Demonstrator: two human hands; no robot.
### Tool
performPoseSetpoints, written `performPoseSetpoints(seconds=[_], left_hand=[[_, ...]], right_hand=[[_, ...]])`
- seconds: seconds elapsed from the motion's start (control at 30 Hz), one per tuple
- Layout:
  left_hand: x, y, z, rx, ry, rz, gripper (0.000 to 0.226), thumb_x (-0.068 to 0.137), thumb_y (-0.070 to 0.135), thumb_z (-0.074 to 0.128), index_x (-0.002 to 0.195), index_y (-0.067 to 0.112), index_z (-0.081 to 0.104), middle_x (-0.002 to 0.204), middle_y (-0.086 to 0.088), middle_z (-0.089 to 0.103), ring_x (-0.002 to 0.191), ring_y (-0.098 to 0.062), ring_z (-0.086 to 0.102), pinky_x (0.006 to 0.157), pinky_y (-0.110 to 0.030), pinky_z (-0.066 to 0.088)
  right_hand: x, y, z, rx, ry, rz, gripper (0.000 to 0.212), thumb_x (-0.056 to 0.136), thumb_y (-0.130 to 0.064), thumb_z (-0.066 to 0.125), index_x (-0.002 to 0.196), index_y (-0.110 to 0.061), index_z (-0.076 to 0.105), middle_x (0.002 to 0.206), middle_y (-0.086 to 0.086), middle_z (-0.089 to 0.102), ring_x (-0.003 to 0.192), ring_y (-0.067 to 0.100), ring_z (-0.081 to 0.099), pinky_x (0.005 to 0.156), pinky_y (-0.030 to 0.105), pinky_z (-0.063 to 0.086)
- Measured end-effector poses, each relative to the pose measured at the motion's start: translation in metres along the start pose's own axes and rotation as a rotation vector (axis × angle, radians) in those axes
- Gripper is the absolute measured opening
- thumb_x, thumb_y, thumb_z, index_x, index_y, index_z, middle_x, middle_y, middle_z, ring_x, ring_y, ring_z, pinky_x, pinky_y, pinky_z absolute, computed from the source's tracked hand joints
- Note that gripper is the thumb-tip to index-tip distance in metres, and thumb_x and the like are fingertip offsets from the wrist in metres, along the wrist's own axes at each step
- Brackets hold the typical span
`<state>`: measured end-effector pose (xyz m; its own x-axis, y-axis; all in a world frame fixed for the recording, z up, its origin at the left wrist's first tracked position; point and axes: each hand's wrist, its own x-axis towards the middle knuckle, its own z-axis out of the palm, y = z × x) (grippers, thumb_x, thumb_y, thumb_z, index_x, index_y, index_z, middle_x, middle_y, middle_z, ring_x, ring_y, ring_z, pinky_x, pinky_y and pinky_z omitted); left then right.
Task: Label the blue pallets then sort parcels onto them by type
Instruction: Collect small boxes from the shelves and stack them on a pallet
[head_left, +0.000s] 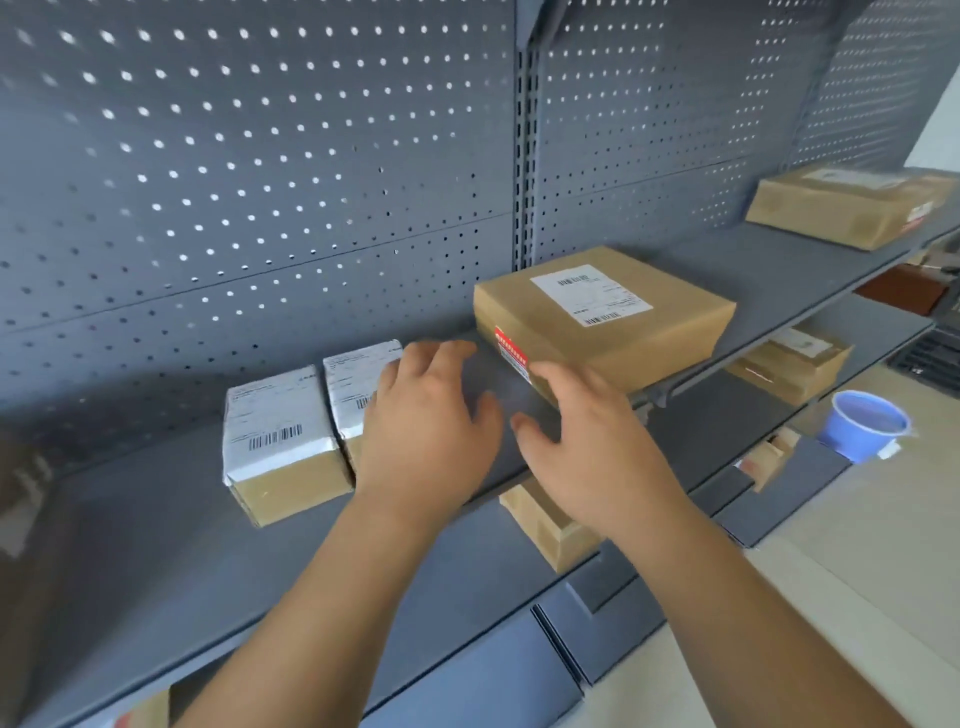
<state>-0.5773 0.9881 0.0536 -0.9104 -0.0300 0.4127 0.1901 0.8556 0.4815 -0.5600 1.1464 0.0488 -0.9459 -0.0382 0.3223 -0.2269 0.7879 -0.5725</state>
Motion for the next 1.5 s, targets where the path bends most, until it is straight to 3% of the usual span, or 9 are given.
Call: performPoseSetpoints(seconds=[0.2, 0.43, 0.57, 0.77, 0.93, 1.03, 1.17, 1.3, 1.5], left_hand=[[0.011, -0.052, -0.022, 0.09, 0.095, -0.116, 0.046, 0.089, 0.034, 0.061, 0.135, 0.027, 0.056, 0.131, 0.0, 0.056, 0.118, -0.03, 0.049, 0.097, -0.047, 0.047], [0.002, -0.091, -0.042, 0.29, 0.164, -0.316, 0.046, 0.09, 0.034, 0.058, 0.135, 0.027, 0.057, 0.135, 0.0, 0.056, 0.122, -0.03, 0.048, 0.098, -0.044, 0.04], [-0.005, -0.1, -0.041, 0.361, 0.151, -0.409, 0.048, 0.092, 0.043, 0.054, 0.138, 0.028, 0.055, 0.14, 0.003, 0.053, 0.127, -0.027, 0.045, 0.103, -0.043, 0.036], [-0.008, -0.105, -0.033, 0.332, 0.163, -0.498, 0.044, 0.094, 0.048, 0.048, 0.134, 0.031, 0.054, 0.145, 0.008, 0.05, 0.132, -0.023, 0.038, 0.103, -0.044, 0.038], [-0.007, -0.105, -0.022, 0.339, 0.193, -0.489, 0.039, 0.098, 0.041, 0.045, 0.133, 0.027, 0.054, 0.149, 0.004, 0.047, 0.139, -0.024, 0.031, 0.102, -0.047, 0.042], [-0.008, -0.1, -0.016, 0.379, 0.208, -0.514, 0.046, 0.097, 0.05, 0.042, 0.136, 0.027, 0.051, 0.153, 0.0, 0.044, 0.142, -0.031, 0.029, 0.102, -0.051, 0.043], [-0.006, -0.098, -0.015, 0.451, 0.14, -0.561, 0.067, 0.087, 0.071, 0.043, 0.14, 0.03, 0.045, 0.156, -0.001, 0.039, 0.137, -0.035, 0.037, 0.099, -0.049, 0.048], [-0.006, -0.095, -0.013, 0.502, 0.095, -0.584, 0.071, 0.084, 0.066, 0.052, 0.145, 0.032, 0.038, 0.159, 0.001, 0.034, 0.129, -0.036, 0.042, 0.097, -0.045, 0.047], [-0.008, -0.08, -0.007, 0.531, 0.116, -0.61, 0.069, 0.085, 0.065, 0.053, 0.144, 0.032, 0.036, 0.158, 0.002, 0.032, 0.128, -0.035, 0.041, 0.096, -0.044, 0.046]], right_hand=[[0.035, -0.028, 0.053, 0.018, -0.065, -0.118, 0.052, 0.095, -0.038, 0.058, 0.143, -0.021, 0.048, 0.145, -0.002, 0.05, 0.135, 0.019, 0.041, 0.107, 0.036, 0.04], [0.067, -0.064, 0.093, 0.014, -0.133, -0.278, 0.044, 0.092, -0.034, 0.057, 0.133, -0.019, 0.054, 0.136, -0.001, 0.053, 0.124, 0.027, 0.044, 0.1, 0.046, 0.044], [0.076, -0.076, 0.106, -0.042, -0.169, -0.359, 0.036, 0.091, -0.033, 0.054, 0.124, -0.021, 0.057, 0.13, -0.003, 0.057, 0.119, 0.025, 0.047, 0.092, 0.041, 0.039], [0.089, -0.069, 0.108, -0.068, -0.203, -0.451, 0.04, 0.096, -0.034, 0.051, 0.135, -0.028, 0.057, 0.136, -0.01, 0.059, 0.128, 0.02, 0.047, 0.095, 0.041, 0.042], [0.104, -0.051, 0.103, -0.099, -0.213, -0.468, 0.033, 0.092, -0.026, 0.046, 0.117, -0.024, 0.067, 0.128, -0.012, 0.064, 0.127, 0.015, 0.049, 0.096, 0.039, 0.046], [0.104, -0.045, 0.1, -0.049, -0.212, -0.457, 0.033, 0.094, -0.036, 0.046, 0.121, -0.029, 0.064, 0.135, -0.016, 0.058, 0.132, 0.01, 0.044, 0.096, 0.04, 0.045], [0.103, -0.038, 0.097, -0.071, -0.234, -0.492, 0.036, 0.092, -0.05, 0.049, 0.12, -0.031, 0.061, 0.132, -0.017, 0.056, 0.13, 0.012, 0.045, 0.088, 0.04, 0.048], [0.104, -0.033, 0.091, -0.082, -0.271, -0.473, 0.036, 0.088, -0.048, 0.048, 0.119, -0.033, 0.059, 0.127, -0.019, 0.056, 0.127, 0.01, 0.044, 0.085, 0.039, 0.046], [0.097, -0.028, 0.088, -0.059, -0.182, -0.455, 0.033, 0.075, -0.043, 0.058, 0.105, -0.03, 0.061, 0.114, -0.018, 0.06, 0.117, 0.014, 0.053, 0.07, 0.04, 0.045]])
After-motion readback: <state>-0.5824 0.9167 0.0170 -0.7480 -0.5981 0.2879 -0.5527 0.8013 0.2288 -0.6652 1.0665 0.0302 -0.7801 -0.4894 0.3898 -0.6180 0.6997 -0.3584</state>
